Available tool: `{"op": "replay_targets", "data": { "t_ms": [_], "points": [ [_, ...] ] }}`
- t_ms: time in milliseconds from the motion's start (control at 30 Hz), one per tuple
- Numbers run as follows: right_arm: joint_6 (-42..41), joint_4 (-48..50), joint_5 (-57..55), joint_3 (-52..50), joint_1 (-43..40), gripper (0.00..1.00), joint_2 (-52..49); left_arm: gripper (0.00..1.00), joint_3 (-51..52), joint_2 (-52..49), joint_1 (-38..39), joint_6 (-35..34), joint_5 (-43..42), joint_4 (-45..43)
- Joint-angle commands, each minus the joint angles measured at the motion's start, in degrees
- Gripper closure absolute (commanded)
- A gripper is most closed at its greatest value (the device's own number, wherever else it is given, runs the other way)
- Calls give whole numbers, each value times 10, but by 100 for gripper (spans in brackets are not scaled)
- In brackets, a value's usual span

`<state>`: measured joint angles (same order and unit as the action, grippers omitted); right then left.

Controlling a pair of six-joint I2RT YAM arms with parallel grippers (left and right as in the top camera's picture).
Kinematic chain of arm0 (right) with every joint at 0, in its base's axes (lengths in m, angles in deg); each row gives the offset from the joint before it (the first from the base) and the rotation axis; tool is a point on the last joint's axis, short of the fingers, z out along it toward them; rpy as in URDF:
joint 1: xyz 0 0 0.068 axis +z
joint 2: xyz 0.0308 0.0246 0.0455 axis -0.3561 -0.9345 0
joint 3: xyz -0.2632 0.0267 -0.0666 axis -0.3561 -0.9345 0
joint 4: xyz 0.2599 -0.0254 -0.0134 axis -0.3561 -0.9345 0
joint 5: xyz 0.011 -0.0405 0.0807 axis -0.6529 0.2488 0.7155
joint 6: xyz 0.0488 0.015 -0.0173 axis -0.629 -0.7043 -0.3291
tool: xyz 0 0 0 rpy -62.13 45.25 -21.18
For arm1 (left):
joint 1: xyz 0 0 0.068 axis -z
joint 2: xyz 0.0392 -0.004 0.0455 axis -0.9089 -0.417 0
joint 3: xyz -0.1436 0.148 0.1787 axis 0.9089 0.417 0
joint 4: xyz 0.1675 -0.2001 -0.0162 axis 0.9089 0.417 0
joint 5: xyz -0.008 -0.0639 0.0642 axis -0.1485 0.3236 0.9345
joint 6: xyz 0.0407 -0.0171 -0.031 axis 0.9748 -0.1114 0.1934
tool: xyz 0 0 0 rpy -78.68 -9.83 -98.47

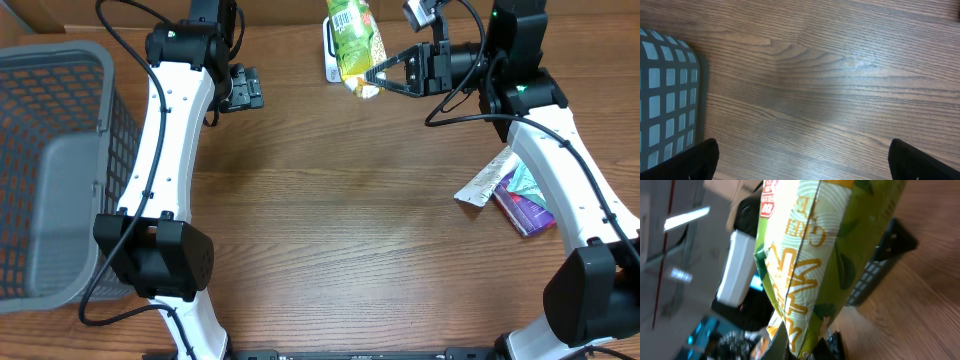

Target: Scan the item barcode

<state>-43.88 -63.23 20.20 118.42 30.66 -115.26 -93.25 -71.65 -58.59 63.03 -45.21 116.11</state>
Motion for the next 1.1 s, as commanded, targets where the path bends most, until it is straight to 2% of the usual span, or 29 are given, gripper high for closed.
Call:
{"op": "replay_targets", "data": {
  "t_ms": [0,133,300,400,500,633,800,933,967,1067],
  "points": [
    [54,-49,-78,12,4,96,25,0,-9,11,5,4,5,-1],
    [161,-204,-216,12,19,96,25,1,-9,11,5,4,5,-1],
    [271,-379,-460,17,37,96,25,0,-9,11,7,4,5,-1],
    [295,-437,-579,45,38,96,25,1,-9,11,7,4,5,-1],
    [300,-489,-778,127,43,97,25,0,-9,11,7,4,5,-1],
    [318,-459,-941,186,66,96,22,0,-9,11,8,4,5,-1],
    [427,-355,-1113,194,123,96,-16,0,-9,11,8,4,5,-1],
    [553,-254,-1270,194,163,96,-87,1,-9,11,8,4,5,-1],
    [601,-211,-1307,194,169,96,-107,1,-9,11,8,4,5,-1],
    [777,-118,-1320,194,177,96,-162,0,-9,11,8,4,5,-1]
  ]
}}
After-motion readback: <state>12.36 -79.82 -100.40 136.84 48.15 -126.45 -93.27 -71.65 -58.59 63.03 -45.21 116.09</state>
